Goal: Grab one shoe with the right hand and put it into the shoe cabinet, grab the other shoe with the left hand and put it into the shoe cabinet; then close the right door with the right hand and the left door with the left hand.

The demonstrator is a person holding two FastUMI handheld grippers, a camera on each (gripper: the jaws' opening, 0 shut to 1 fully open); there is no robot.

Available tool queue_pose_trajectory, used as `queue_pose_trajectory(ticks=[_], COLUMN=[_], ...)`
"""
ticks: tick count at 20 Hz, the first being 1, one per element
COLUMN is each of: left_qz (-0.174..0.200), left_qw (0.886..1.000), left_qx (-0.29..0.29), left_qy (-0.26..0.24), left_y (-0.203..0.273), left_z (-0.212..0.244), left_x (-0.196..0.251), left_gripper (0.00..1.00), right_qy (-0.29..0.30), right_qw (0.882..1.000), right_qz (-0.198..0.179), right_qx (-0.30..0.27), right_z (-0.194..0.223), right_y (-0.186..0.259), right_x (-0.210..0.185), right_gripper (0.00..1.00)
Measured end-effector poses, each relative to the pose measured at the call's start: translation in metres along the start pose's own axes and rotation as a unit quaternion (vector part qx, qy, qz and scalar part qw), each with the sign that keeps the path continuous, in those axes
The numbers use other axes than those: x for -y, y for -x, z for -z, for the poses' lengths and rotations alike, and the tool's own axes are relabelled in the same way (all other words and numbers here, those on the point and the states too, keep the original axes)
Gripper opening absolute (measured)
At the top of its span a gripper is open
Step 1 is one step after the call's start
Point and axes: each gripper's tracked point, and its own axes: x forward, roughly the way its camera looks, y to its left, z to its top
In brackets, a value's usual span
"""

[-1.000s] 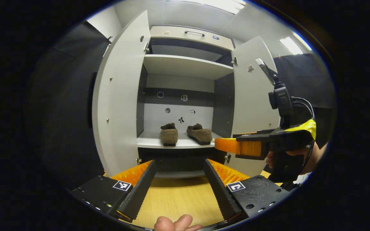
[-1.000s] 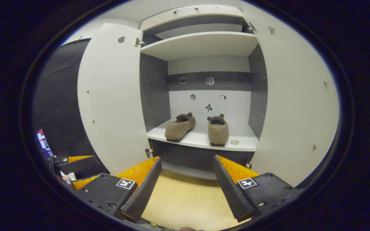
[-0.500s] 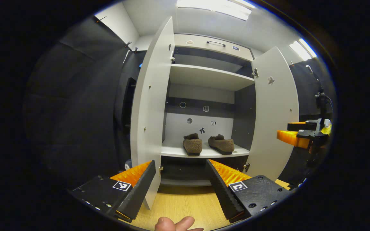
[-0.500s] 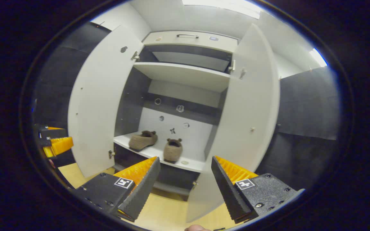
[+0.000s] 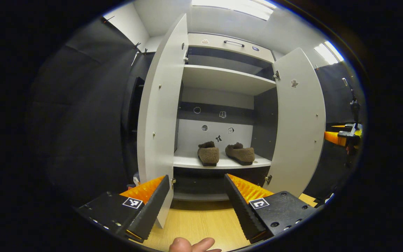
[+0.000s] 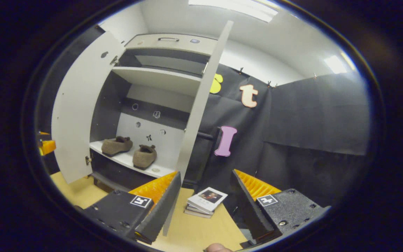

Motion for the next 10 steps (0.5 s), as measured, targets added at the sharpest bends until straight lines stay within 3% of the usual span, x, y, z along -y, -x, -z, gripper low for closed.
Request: queue_pose_trajectory(ticks=[2,3,4,5,7,10], left_qz=[-0.006,-0.01,-0.014,-0.02,-0.034,-0.064], left_qw=[1.0,1.0,0.999,0.999,0.998,0.995], left_qx=[-0.014,-0.023,-0.027,-0.027,-0.028,-0.031], left_qy=[0.01,0.018,0.027,0.037,0.051,0.069], left_y=[0.004,0.004,0.006,0.006,0.012,0.027], left_z=[0.01,0.016,0.019,0.02,0.022,0.029], left_x=[-0.002,-0.005,-0.009,-0.013,-0.027,-0.048], left_gripper=[0.95,0.95,0.95,0.95,0.95,0.95], right_qy=[0.035,0.041,0.03,0.043,0.083,0.007], right_qw=[0.999,0.999,0.997,0.996,0.994,0.997], right_qz=[0.011,-0.008,-0.07,-0.071,-0.041,-0.055], right_qx=[0.009,0.017,0.021,0.023,0.057,0.056], right_z=[-0.001,-0.006,-0.014,-0.014,-0.034,-0.042], right_y=[0.002,0.005,0.013,0.007,0.002,0.011], right_x=[-0.004,-0.017,-0.055,-0.07,-0.063,-0.077], right_gripper=[0.93,0.92,0.92,0.93,1.0,1.0])
